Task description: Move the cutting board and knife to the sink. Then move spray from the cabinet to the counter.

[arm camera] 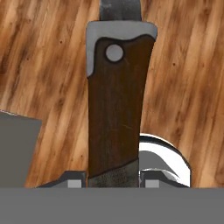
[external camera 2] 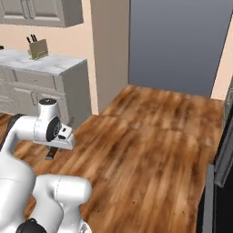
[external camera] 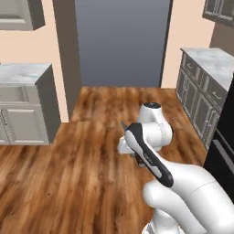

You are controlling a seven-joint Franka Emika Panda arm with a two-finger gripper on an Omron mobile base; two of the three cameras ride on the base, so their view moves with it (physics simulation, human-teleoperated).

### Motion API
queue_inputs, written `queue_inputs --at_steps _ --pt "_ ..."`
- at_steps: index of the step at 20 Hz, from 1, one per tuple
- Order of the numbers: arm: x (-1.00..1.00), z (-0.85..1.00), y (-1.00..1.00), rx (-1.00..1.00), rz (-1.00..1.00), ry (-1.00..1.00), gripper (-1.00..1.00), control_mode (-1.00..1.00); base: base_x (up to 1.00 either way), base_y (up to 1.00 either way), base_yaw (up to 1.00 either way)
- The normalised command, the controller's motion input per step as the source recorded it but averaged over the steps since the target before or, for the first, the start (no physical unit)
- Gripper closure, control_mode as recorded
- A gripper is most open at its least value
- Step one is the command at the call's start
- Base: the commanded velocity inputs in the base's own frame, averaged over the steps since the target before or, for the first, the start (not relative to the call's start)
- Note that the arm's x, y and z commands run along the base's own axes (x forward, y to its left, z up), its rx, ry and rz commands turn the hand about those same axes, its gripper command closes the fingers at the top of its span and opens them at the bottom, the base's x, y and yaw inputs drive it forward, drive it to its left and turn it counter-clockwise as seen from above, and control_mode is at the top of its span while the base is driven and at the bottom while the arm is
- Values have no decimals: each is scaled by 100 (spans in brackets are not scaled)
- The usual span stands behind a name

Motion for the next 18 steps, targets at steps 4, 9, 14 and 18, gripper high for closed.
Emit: queue_inputs --at_steps 4,9,14,18 --pt "0 0 0 0 0 0 100 100 75 0 48" --pt "0 0 0 0 0 0 100 100 77 0 45" --pt "0 0 0 0 0 0 100 100 82 0 40" --pt "0 0 0 0 0 0 100 100 83 0 38"
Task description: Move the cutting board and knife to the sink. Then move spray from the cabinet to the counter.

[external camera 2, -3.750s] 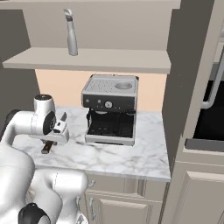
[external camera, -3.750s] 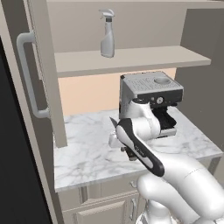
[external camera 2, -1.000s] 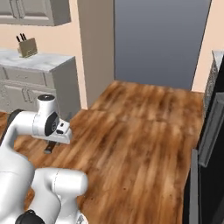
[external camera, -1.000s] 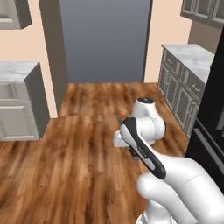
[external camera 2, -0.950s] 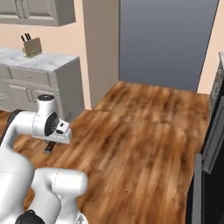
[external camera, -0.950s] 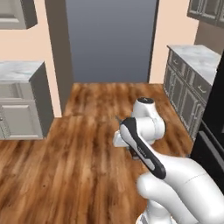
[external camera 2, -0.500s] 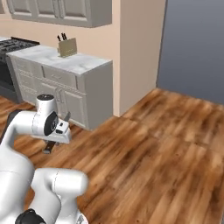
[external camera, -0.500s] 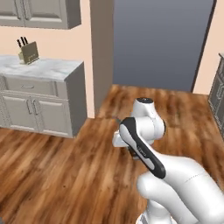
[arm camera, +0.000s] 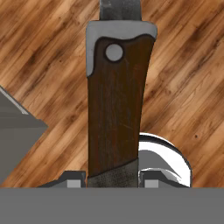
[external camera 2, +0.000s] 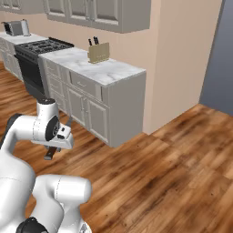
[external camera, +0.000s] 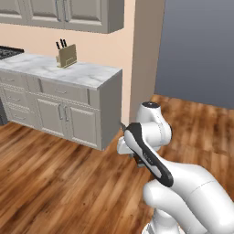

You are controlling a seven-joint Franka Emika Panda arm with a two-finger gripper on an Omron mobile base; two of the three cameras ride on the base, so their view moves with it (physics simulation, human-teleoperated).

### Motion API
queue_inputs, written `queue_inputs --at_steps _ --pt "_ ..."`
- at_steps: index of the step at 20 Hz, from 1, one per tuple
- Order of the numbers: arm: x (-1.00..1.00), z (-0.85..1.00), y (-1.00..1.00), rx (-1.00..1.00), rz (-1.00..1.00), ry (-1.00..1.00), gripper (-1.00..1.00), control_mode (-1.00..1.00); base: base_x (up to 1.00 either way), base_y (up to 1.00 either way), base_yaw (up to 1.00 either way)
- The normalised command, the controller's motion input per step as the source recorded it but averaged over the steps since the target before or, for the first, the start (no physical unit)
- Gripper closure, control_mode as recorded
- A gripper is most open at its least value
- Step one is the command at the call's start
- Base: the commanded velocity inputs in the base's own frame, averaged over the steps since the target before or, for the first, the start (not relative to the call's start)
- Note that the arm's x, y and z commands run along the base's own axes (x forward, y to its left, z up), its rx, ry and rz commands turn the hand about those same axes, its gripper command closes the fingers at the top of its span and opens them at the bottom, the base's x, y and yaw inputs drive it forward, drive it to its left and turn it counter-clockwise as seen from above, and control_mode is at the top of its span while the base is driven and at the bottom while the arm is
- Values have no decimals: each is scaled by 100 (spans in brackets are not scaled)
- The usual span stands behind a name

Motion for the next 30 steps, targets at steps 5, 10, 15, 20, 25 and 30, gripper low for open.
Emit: queue_inputs --at_steps 5,10,15,20,25,30 --pt "0 0 0 0 0 0 100 100 79 0 42" --pt "0 0 0 0 0 0 100 100 78 2 42" --pt "0 0 0 0 0 0 100 100 81 4 39" --pt "0 0 0 0 0 0 100 100 80 4 39" --pt "0 0 0 0 0 0 100 100 81 5 38" --pt "0 0 0 0 0 0 100 100 84 7 34"
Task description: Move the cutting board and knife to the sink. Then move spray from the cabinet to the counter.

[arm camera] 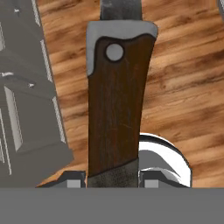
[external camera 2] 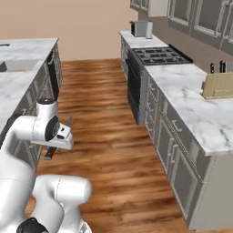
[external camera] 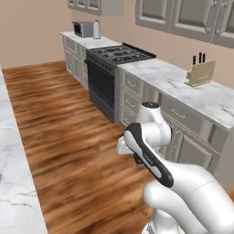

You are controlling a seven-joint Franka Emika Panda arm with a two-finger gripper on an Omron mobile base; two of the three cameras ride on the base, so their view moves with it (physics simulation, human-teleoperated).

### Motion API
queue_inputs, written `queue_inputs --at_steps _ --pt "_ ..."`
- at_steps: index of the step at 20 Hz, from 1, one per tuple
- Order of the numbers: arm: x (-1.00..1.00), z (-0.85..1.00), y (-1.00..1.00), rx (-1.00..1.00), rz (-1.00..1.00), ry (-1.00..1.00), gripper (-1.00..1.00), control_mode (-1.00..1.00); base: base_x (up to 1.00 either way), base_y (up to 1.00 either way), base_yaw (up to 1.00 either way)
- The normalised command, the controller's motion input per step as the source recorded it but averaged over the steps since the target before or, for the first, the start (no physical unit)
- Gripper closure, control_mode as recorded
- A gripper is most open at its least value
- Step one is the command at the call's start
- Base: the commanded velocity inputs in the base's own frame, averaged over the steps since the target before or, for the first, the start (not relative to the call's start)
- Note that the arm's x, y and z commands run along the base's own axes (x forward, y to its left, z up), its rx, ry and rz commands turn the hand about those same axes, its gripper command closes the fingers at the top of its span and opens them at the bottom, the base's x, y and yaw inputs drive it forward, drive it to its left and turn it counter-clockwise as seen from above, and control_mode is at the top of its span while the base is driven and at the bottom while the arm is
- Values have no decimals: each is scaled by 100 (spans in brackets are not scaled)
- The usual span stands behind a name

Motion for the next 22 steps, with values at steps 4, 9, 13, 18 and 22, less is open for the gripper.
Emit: queue_inputs --at_steps 4,9,13,18,22 --pt "0 0 0 0 0 0 100 100 87 4 31" --pt "0 0 0 0 0 0 100 100 93 0 27" --pt "0 0 0 0 0 0 100 100 94 0 26" --pt "0 0 0 0 0 0 100 100 93 -3 21" --pt "0 0 0 0 0 0 100 100 92 -11 14"
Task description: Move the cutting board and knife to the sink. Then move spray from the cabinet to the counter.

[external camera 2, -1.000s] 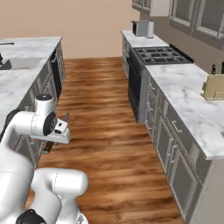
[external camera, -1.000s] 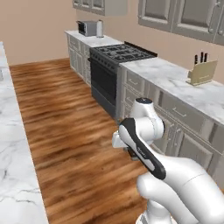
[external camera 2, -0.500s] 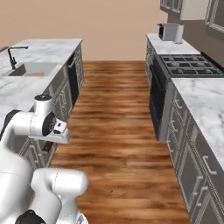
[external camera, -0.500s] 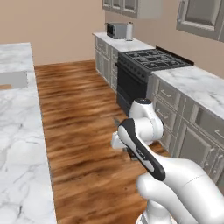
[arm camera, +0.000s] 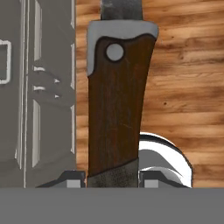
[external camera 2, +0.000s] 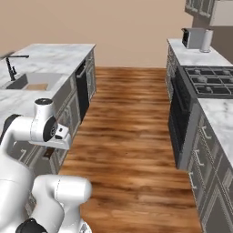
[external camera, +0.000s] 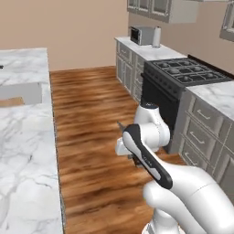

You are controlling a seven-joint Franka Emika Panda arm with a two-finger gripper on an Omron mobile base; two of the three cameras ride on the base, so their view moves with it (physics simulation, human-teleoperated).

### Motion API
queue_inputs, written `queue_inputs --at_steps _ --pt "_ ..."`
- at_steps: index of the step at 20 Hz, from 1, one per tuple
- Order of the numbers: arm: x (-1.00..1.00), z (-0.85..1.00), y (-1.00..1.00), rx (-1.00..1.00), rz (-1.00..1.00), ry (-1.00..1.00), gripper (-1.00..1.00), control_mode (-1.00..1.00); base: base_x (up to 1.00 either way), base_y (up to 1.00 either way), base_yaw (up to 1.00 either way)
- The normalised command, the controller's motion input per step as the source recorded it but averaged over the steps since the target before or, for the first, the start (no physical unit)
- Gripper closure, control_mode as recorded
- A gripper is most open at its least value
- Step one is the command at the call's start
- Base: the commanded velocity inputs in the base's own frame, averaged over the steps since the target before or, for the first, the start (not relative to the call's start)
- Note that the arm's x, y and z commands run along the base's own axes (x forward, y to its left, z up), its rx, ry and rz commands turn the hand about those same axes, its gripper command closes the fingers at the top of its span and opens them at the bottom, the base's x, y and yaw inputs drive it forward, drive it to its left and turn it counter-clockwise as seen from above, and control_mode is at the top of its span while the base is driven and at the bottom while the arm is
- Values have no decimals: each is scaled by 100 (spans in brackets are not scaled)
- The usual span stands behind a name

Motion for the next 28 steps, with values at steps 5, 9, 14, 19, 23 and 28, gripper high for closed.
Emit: queue_inputs --at_steps 5,9,14,19,23,28 --pt "0 0 0 0 0 0 100 100 92 -16 8" --pt "0 0 0 0 0 0 100 100 92 -16 7" --pt "0 0 0 0 0 0 100 100 92 -15 8" --pt "0 0 0 0 0 0 100 100 92 -14 9" --pt "0 0 0 0 0 0 100 100 92 -14 10" --pt "0 0 0 0 0 0 100 100 91 -12 12"
